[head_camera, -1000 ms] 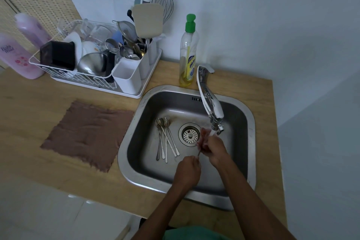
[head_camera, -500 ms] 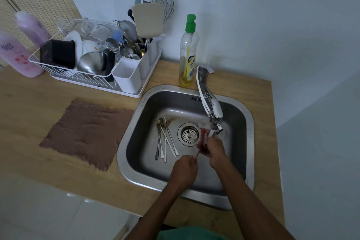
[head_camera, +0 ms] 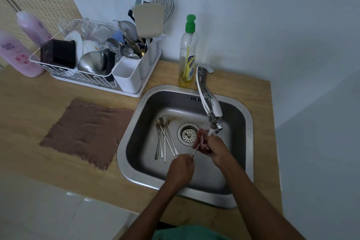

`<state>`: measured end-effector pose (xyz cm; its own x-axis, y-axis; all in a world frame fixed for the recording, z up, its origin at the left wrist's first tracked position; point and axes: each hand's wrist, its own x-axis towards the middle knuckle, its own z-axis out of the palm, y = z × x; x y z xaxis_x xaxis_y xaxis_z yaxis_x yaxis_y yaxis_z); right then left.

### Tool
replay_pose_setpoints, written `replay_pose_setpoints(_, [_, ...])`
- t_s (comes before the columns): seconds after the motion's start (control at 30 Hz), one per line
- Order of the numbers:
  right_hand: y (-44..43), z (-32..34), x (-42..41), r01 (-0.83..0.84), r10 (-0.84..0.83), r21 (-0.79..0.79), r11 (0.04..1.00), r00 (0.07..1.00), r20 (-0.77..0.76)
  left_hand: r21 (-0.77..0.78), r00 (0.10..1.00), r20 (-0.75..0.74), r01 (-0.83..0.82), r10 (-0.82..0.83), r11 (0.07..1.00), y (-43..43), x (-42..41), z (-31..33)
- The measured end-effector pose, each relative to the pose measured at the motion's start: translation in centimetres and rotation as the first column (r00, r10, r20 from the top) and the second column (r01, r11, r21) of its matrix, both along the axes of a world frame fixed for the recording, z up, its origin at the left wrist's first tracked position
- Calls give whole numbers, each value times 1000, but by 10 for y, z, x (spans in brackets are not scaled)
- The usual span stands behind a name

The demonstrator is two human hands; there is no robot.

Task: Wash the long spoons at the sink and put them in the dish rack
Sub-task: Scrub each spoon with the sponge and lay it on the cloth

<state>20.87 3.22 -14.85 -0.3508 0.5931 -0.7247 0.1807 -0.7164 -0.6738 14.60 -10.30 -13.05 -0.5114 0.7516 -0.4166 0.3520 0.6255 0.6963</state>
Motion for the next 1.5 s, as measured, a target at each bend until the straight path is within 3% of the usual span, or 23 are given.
replay_pose_setpoints(0.17, [0,-1,2,123,-125,-57,991,991,-40,-15,999,34,32,-31,999,5,1,1])
replay_pose_setpoints(0.33, [0,0,3,11,-17,54,998,993,114,-14,998,61,18,-17,1000,-8,3,-4])
replay_pose_setpoints(0.47, [-8,-4,-6,49,-57,66,997,992,116,-12,998,58,-6,6,1000,-4,4,-1])
replay_pose_setpoints(0.7, [-9,0,-8,55,-86,223,973,988,129,5,997,82,-11,11,1000,-8,-1,3])
replay_pose_setpoints(0.87, [-11,-4,2,-16,15,90,996,1000,14,-15,997,80,-21,23,1000,-15,-2,3])
replay_pose_setpoints(1.0, [-9,-7,-2,46,-57,151,987,996,70,3,998,56,6,-7,1000,-10,6,5])
replay_pose_setpoints(1.13, [-7,-6,-1,54,-54,14,998,999,-1,-23,997,75,-20,21,1000,-11,6,1])
replay_pose_setpoints(1.33, [-11,-14,1,205,-211,71,976,974,82,-19,997,65,30,-29,999,-11,16,1])
replay_pose_setpoints(1.5, [-8,-13,2,109,-108,27,994,994,-26,-25,999,52,15,-14,1000,-15,9,-3])
